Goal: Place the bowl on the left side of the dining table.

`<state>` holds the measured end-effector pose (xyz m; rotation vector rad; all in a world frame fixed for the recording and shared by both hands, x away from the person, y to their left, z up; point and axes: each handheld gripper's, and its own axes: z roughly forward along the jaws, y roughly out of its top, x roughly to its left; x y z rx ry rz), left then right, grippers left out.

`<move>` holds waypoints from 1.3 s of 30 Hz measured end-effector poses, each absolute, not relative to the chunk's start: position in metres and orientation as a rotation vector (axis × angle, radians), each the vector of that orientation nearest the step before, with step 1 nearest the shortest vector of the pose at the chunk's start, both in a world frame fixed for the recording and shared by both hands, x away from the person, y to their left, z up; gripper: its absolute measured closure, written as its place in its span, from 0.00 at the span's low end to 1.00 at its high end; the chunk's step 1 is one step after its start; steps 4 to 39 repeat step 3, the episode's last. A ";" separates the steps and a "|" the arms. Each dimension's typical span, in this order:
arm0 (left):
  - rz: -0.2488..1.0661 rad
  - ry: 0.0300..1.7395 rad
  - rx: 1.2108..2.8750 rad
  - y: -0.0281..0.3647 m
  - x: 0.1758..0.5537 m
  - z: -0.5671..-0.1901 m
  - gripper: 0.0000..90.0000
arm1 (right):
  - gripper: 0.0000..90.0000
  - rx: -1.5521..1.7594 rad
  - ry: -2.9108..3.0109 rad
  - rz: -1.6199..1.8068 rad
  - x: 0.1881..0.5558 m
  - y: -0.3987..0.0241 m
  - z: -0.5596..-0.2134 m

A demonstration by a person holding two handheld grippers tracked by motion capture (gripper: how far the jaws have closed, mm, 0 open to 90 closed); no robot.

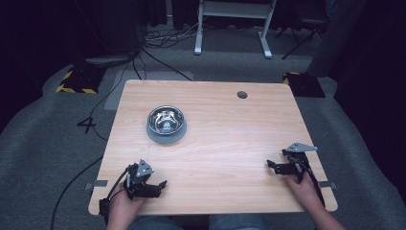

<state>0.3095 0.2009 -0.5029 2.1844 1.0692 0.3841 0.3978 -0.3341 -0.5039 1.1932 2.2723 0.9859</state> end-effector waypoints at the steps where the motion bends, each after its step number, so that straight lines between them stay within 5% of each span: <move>1: 0.384 1.069 2.185 0.201 0.310 -0.503 0.15 | 0.14 1.193 2.272 0.986 0.398 -0.334 -0.504; 39: 0.389 1.068 2.185 0.201 0.310 -0.503 0.15 | 0.14 1.193 2.272 0.986 0.398 -0.334 -0.504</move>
